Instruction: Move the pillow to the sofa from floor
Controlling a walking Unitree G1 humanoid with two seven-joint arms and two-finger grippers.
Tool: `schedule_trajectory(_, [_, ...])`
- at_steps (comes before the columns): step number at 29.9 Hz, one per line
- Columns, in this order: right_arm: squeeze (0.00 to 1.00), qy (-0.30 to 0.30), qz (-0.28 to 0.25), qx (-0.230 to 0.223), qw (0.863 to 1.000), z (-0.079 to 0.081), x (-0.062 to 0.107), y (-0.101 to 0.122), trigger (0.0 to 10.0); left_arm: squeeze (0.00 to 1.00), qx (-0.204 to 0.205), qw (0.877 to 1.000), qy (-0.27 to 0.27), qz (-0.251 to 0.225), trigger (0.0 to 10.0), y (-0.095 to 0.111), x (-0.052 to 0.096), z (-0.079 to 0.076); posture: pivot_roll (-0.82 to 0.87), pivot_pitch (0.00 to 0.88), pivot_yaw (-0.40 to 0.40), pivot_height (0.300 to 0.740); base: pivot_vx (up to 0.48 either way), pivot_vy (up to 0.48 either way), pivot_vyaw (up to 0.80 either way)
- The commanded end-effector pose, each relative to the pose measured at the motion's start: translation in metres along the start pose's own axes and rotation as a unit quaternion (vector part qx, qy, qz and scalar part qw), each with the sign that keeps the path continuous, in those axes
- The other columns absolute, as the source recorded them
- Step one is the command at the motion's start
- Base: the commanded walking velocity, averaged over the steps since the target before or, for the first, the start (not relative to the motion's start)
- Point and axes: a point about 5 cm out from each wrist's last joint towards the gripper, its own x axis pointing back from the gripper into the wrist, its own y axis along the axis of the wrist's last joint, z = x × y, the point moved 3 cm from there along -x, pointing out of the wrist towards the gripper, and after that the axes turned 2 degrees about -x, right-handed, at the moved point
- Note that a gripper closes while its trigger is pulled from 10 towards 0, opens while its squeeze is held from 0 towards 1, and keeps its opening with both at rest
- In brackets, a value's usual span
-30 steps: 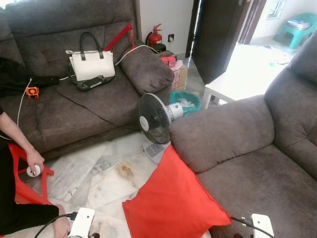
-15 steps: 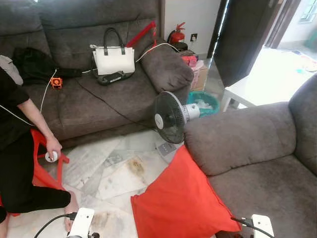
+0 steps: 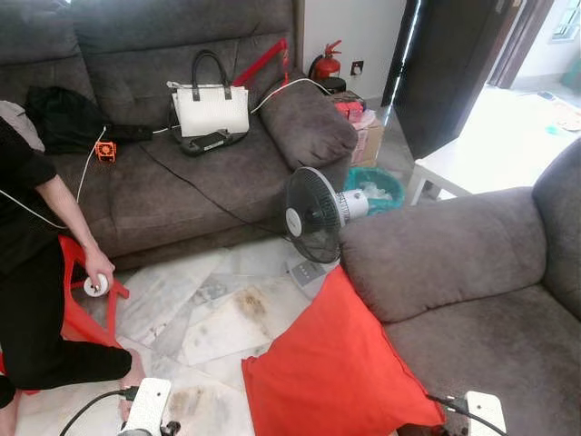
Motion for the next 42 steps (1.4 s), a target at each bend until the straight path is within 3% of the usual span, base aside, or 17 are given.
schedule_trajectory(1, [0.0, -0.004, -0.017, -0.014, 1.0, 0.0, 0.0, 0.004, 10.0, 0.0, 0.036, 0.999, 0.012, -0.021, 10.0, 0.001, 0.001, 0.001, 0.1, 0.016, -0.02, 0.74, 0.0, 0.0, 0.0])
schedule_trajectory(6, [0.0, -0.01, -0.073, -0.034, 0.997, -0.001, 0.001, 0.017, 10.0, 0.0, 0.049, 0.996, 0.017, -0.078, 10.0, 0.014, 0.002, 0.002, 0.09, 0.003, -0.023, 0.74, 0.0, 0.0, 0.0])
schedule_trajectory(10, [0.0, -0.012, -0.102, -0.057, 0.993, -0.001, 0.002, 0.023, 10.0, 0.0, 0.035, 0.993, 0.02, -0.11, 10.0, 0.022, 0.004, 0.001, 0.08, 0.0, -0.024, 0.74, 0.0, 0.0, 0.0])
schedule_trajectory(13, [0.0, -0.015, -0.122, -0.072, 0.99, -0.002, 0.003, 0.027, 10.0, 0.0, 0.014, 0.96, 0.022, -0.279, 10.0, 0.107, 0.017, 0.004, 0.09, 0.0, -0.025, 0.74, 0.0, 0.0, 0.0])
schedule_trajectory(15, [0.0, -0.018, -0.13, -0.077, 0.988, -0.003, 0.004, 0.027, 10.0, 0.0, -0.001, 0.942, 0.027, -0.333, 10.0, 0.13, 0.027, 0.004, 0.09, 0.0, -0.023, 0.74, 0.0, 0.0, 0.0])
schedule_trajectory(17, [0.0, -0.011, -0.19, -0.057, 0.98, 0.007, 0.007, 0.043, 10.0, 0.0, -0.01, 0.923, 0.034, -0.382, 10.0, 0.143, 0.037, 0.004, 0.09, 0.0, -0.022, 0.74, 0.0, 0.0, 0.0])
schedule_trajectory(18, [0.0, -0.011, -0.19, -0.057, 0.98, 0.007, 0.007, 0.043, 10.0, 0.0, -0.01, 0.923, 0.034, -0.382, 10.0, 0.143, 0.037, 0.004, 0.09, 0.0, -0.022, 0.74, 0.0, 0.0, 0.0])
schedule_trajectory(19, [0.0, 0.021, -0.315, -0.043, 0.948, 0.034, 0.022, 0.076, 10.0, 0.0, -0.013, 0.913, 0.042, -0.405, 10.0, 0.148, 0.044, 0.004, 0.09, 0.0, -0.022, 0.74, 0.0, 0.0, 0.0])
schedule_trajectory(21, [0.0, 0.038, -0.401, -0.031, 0.915, 0.048, 0.041, 0.101, 10.0, 0.0, -0.017, 0.899, 0.048, -0.435, 10.0, 0.157, 0.053, 0.004, 0.1, 0.0, -0.022, 0.74, 0.0, 0.0, 0.0])
schedule_trajectory(22, [0.0, 0.042, -0.422, -0.027, 0.905, 0.051, 0.048, 0.108, 10.0, 0.0, -0.021, 0.892, 0.052, -0.449, 10.0, 0.16, 0.059, 0.003, 0.1, 0.0, -0.022, 0.74, 0.0, 0.0, 0.0])
schedule_trajectory(28, [0.0, 0.051, -0.482, -0.003, 0.875, 0.057, 0.071, 0.122, 10.0, 0.0, -0.048, 0.854, 0.065, -0.514, 10.0, 0.177, 0.093, -0.001, 0.11, 0.0, -0.019, 0.74, 0.0, 0.0, 0.0])
schedule_trajectory(29, [0.0, 0.051, -0.482, -0.003, 0.875, 0.057, 0.071, 0.122, 10.0, 0.0, -0.048, 0.854, 0.065, -0.514, 10.0, 0.177, 0.093, -0.001, 0.11, 0.0, -0.019, 0.74, 0.0, 0.0, 0.0])
schedule_trajectory(32, [0.0, 0.064, -0.506, -0.002, 0.86, 0.064, 0.088, 0.129, 10.0, 0.0, -0.05, 0.836, 0.077, -0.54, 10.0, 0.187, 0.111, 0.001, 0.12, 0.0, -0.016, 0.74, 0.0, 0.0, 0.0])
schedule_trajectory(40, [0.0, 0.096, -0.516, 0.001, 0.851, 0.079, 0.101, 0.138, 10.0, 0.0, -0.064, 0.828, 0.036, -0.556, 10.0, 0.199, 0.118, -0.011, 0.11, 0.0, -0.021, 0.74, 0.0, 0.0, 0.0])
schedule_trajectory(42, [0.0, 0.106, -0.522, 0.002, 0.847, 0.086, 0.104, 0.142, 10.0, 0.0, -0.06, 0.828, 0.039, -0.556, 10.0, 0.207, 0.118, -0.006, 0.09, 0.0, -0.01, 0.74, 0.0, 0.0, 0.0])
